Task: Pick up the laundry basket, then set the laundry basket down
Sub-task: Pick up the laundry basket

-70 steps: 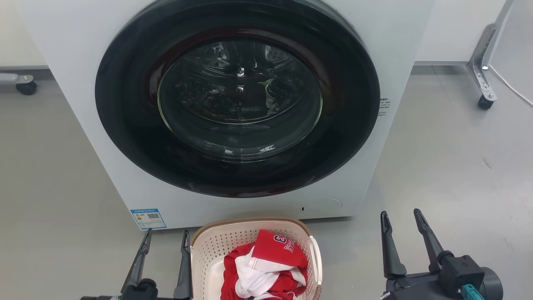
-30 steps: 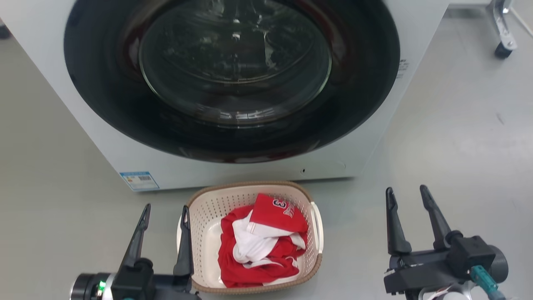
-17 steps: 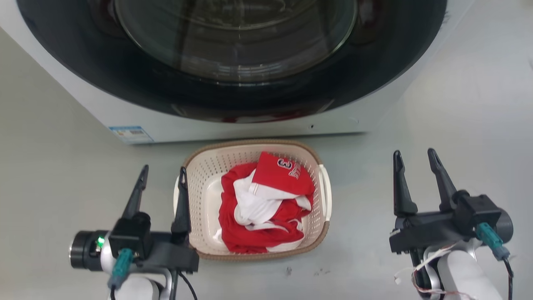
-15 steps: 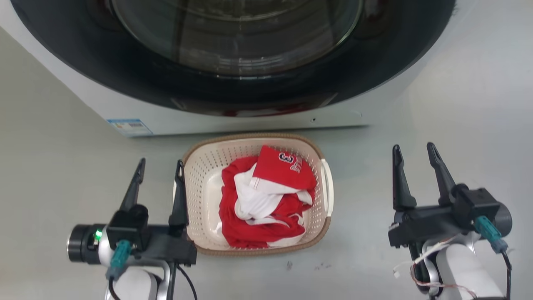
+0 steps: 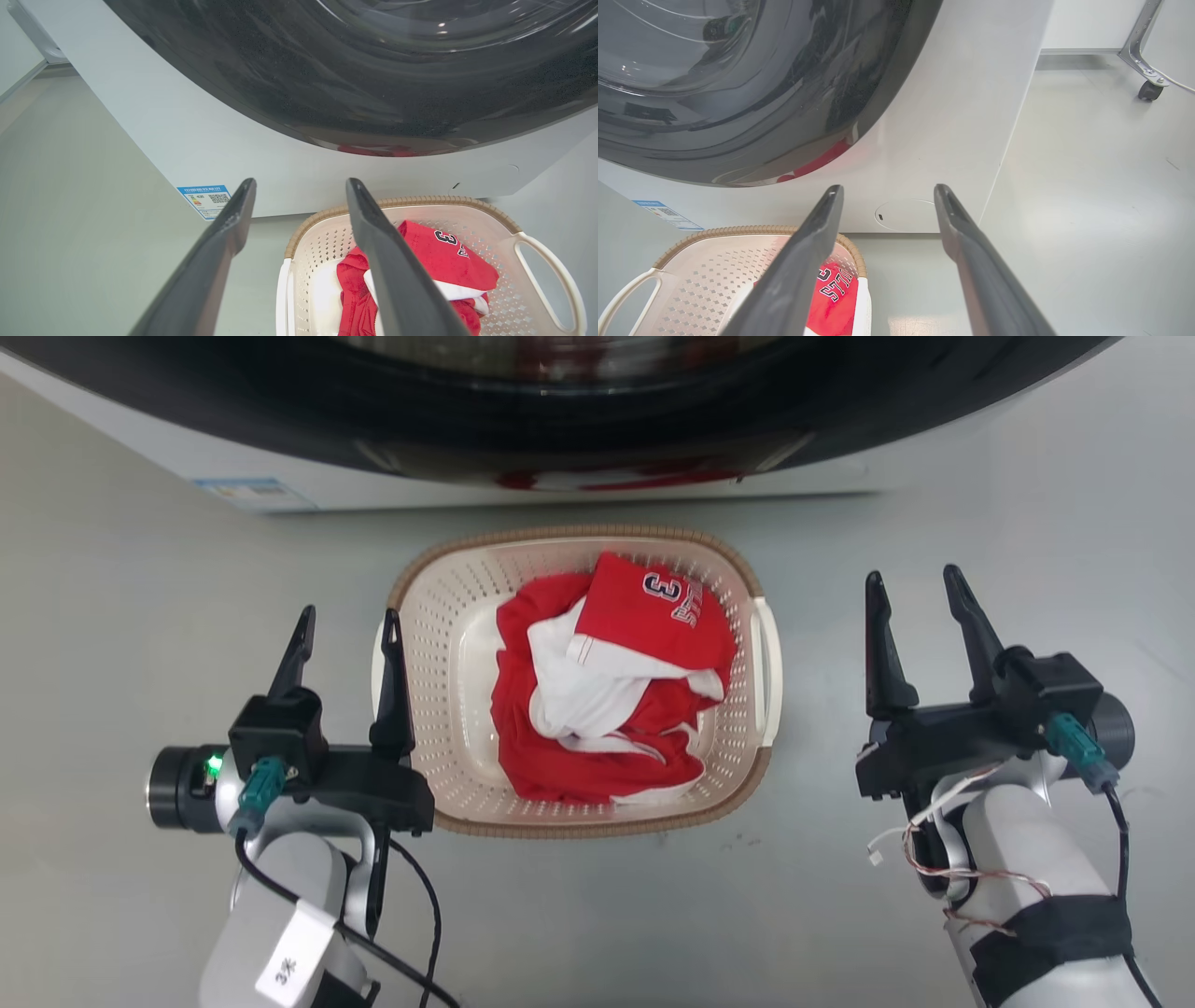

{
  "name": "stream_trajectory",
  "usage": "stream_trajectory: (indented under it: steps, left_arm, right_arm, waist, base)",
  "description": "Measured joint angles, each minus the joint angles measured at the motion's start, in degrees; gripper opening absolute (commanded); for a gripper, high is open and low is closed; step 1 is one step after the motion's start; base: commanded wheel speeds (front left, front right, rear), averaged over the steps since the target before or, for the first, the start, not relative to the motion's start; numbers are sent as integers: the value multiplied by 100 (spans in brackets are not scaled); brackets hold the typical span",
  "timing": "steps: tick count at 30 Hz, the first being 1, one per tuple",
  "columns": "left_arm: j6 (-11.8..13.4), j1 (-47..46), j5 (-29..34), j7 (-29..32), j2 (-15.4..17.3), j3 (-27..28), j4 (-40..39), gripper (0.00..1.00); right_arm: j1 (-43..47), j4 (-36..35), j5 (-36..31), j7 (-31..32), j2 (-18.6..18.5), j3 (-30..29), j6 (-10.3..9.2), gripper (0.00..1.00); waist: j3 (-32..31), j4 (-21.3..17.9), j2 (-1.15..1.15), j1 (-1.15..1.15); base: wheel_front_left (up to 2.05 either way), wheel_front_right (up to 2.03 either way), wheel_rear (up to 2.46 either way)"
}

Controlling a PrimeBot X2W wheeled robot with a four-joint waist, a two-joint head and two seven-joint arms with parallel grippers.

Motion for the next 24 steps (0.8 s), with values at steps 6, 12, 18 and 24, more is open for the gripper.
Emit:
stream_trajectory:
  steps: [6,12,18,24]
  left_arm:
    - [-51,-447,-36,0,-15,18,435,100]
    - [-99,-882,-55,0,-26,12,866,100]
    - [-108,-1062,-64,0,-44,-30,1372,100]
    - [-152,-1260,-65,0,-47,-67,1756,100]
  right_arm:
    - [-446,276,-1,0,2,100,7,100]
    - [-856,557,-1,0,4,230,49,100]
    - [-948,956,0,0,5,352,49,100]
    - [-1143,1176,11,0,7,470,51,100]
  waist:
    - [518,45,0,0]
    - [1021,92,0,0]
    - [1383,156,0,-1]
    - [1562,214,0,-1]
  base:
    - [0,0,0]
    - [0,0,0]
    - [0,0,0]
    - [0,0,0]
